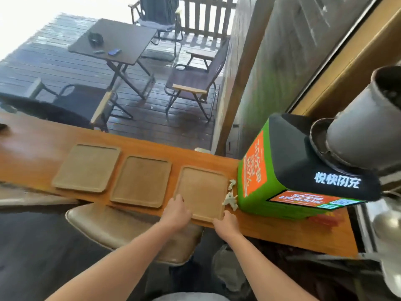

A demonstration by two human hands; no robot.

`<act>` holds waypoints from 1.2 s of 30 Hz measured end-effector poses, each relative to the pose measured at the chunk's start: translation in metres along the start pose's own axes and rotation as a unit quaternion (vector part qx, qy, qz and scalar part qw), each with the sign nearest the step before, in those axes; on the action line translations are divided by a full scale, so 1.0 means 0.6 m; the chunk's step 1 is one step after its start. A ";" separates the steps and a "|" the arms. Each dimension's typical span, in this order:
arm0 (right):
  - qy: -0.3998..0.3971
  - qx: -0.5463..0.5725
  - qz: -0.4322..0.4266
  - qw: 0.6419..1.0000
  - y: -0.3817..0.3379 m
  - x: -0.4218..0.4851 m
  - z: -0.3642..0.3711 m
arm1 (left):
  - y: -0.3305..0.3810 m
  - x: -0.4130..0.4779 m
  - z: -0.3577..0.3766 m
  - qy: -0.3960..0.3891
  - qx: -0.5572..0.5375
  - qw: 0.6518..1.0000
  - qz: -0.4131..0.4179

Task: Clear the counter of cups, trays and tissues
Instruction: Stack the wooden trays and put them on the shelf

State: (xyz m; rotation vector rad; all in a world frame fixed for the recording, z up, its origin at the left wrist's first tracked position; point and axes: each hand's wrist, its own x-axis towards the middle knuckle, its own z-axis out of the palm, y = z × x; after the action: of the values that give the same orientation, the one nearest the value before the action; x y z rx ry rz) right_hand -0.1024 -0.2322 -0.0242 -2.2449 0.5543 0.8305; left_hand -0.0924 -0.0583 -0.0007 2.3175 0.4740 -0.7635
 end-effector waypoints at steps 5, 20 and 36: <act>-0.003 0.053 0.065 0.996 -0.019 0.039 0.015 | -0.015 0.071 -0.017 -0.019 -0.004 0.999 -0.049; 0.050 0.161 0.195 0.966 -0.050 0.081 0.043 | -0.050 0.150 -0.031 -0.053 -0.123 0.980 -0.145; -0.009 0.392 0.177 0.903 -0.064 0.062 0.037 | -0.094 0.145 -0.086 -0.084 -0.317 0.934 -0.143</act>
State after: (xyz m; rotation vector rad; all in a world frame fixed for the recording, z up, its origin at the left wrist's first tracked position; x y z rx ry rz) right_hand -0.0630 -0.1959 -0.0456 -1.4110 1.0870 0.6320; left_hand -0.0340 0.0290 -0.0492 1.5886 0.8511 -0.7901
